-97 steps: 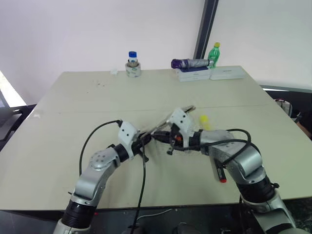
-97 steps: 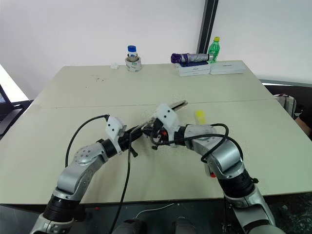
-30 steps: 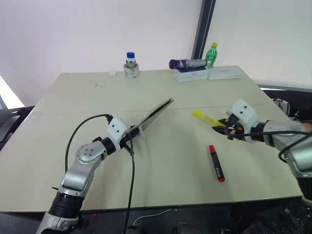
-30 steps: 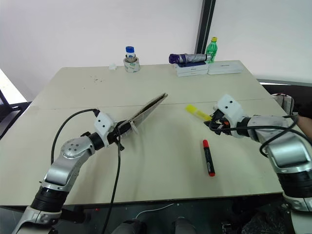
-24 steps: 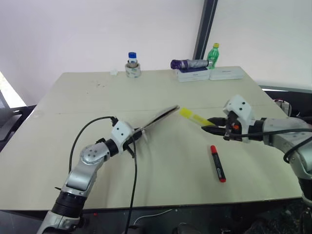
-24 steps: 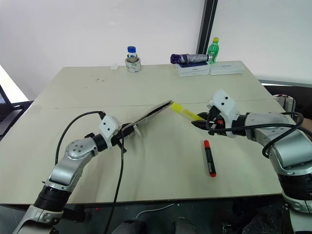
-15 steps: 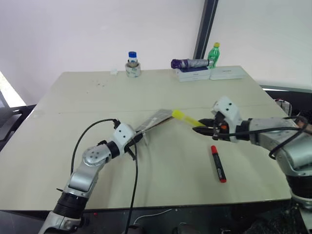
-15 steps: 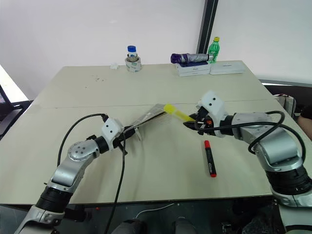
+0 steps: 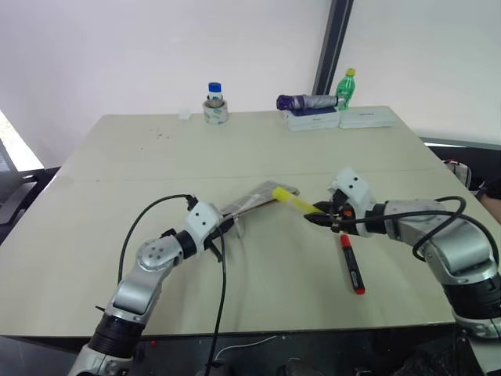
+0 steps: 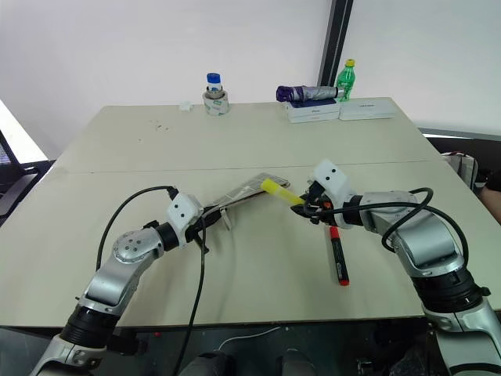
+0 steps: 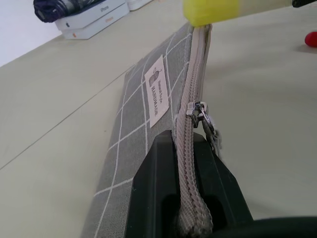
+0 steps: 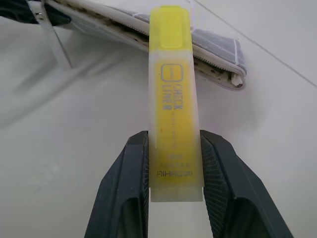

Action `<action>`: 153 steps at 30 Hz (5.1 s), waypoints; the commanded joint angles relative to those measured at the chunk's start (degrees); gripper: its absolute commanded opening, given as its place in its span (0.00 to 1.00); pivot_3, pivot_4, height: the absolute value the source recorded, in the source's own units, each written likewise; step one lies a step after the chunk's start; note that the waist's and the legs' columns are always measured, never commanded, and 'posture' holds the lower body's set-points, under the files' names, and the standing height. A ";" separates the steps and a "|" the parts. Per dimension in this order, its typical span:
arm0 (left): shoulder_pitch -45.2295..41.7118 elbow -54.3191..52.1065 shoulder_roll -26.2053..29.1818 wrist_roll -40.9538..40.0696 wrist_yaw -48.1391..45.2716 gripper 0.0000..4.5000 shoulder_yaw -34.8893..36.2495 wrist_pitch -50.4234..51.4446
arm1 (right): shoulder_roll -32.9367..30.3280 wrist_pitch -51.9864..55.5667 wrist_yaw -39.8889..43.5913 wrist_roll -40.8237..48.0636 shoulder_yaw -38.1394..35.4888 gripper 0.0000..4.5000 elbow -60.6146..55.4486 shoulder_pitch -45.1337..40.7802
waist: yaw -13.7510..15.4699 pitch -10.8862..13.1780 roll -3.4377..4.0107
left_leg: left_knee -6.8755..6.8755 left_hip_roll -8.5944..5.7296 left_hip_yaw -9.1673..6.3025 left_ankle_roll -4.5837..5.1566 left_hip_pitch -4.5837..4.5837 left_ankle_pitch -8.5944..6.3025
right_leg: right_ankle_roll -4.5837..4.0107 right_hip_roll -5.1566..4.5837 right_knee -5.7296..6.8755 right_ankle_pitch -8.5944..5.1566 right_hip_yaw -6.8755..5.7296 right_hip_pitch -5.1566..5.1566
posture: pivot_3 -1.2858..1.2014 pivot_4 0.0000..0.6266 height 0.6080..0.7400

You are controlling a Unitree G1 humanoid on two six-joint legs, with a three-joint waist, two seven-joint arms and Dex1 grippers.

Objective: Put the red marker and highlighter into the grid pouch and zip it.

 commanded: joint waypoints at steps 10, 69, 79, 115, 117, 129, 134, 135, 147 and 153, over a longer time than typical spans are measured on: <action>-0.64 -1.79 -0.15 -0.54 -0.16 0.00 0.69 -0.04 | -1.83 -3.20 2.62 -0.38 -0.89 0.19 -2.64 2.66 | -0.07 0.00 0.00 | 0.00 0.00 0.00 0.02 0.00 -0.01 | 0.00 0.00 0.00 0.00 0.00 0.00 | 0.52 0.24 1.00; -1.57 -2.43 -4.13 3.76 1.76 0.00 -0.81 2.57 | -8.26 0.67 7.16 -4.13 -4.54 0.74 -8.20 0.57 | 0.22 0.01 -0.04 | 0.01 -0.01 -0.01 0.17 0.00 -0.10 | 0.00 0.00 0.00 0.00 -0.02 0.01 | 0.52 0.24 1.00; -2.86 -0.99 -4.76 4.13 2.45 0.00 -1.90 1.49 | -8.55 12.06 -0.24 -2.16 -14.21 0.74 -10.93 22.13 | 1.01 0.01 -0.04 | 0.12 -0.02 0.03 0.14 0.00 -0.08 | 0.01 -0.03 0.02 0.00 -0.02 0.07 | 0.52 0.24 1.00; -4.50 -0.20 -4.54 5.27 -0.72 0.00 -4.78 -2.81 | -15.76 -6.52 2.84 -10.75 2.05 0.05 -10.61 2.21 | 1.07 0.02 -0.07 | 0.13 -0.02 0.00 0.08 -0.01 -0.05 | 0.04 -0.03 -0.07 0.01 -0.04 0.11 | 0.52 0.24 1.00; -4.48 -0.37 -4.61 5.30 -0.75 0.00 -4.77 -2.71 | -16.05 -7.63 3.11 -12.09 2.96 0.05 -10.20 2.14 | 1.06 0.02 -0.07 | 0.13 -0.02 0.01 0.08 -0.01 -0.04 | 0.04 -0.02 -0.07 0.01 -0.04 0.11 | 0.52 0.24 1.00; -4.51 -0.97 -3.02 7.18 -3.08 0.00 -7.41 -3.88 | -15.60 -14.18 4.35 -22.63 9.85 0.05 -8.13 0.09 | 1.03 0.02 -0.07 | 0.11 -0.02 0.01 0.05 0.00 -0.03 | 0.04 -0.02 -0.06 0.01 -0.04 0.09 | 0.52 0.24 1.00; -5.06 -0.33 -1.79 10.33 -3.56 0.00 -9.97 -5.54 | -15.19 -15.05 6.32 -26.15 12.68 0.05 -8.92 -2.29 | 1.02 0.02 -0.07 | 0.11 -0.02 0.01 0.05 0.00 -0.03 | 0.04 -0.02 -0.06 0.01 -0.04 0.09 | 0.52 0.24 1.00; -5.20 -0.49 -2.03 10.46 -3.50 0.00 -10.21 -5.39 | -15.10 -15.38 6.83 -26.93 13.36 0.05 -9.09 -2.71 | 1.02 0.02 -0.07 | 0.11 -0.02 0.01 0.05 0.00 -0.03 | 0.04 -0.02 -0.06 0.01 -0.04 0.09 | 0.52 0.24 1.00; -6.19 -1.23 -3.37 11.27 -4.12 0.00 -11.66 -4.59 | -11.35 -19.40 9.51 -35.80 18.69 0.05 -8.96 -4.77 | 1.02 0.02 -0.07 | 0.12 -0.03 0.01 0.05 -0.01 -0.03 | 0.04 -0.02 -0.06 0.01 -0.04 0.08 | 0.52 0.24 1.00; -6.20 -2.06 -4.33 9.94 -4.39 0.00 -11.01 -3.38 | -6.95 -17.49 11.09 -36.26 18.75 0.05 -10.57 -5.91 | 1.02 0.02 -0.07 | 0.12 -0.02 0.00 0.03 -0.01 -0.02 | 0.04 -0.02 -0.05 0.01 -0.04 0.06 | 0.52 0.24 1.00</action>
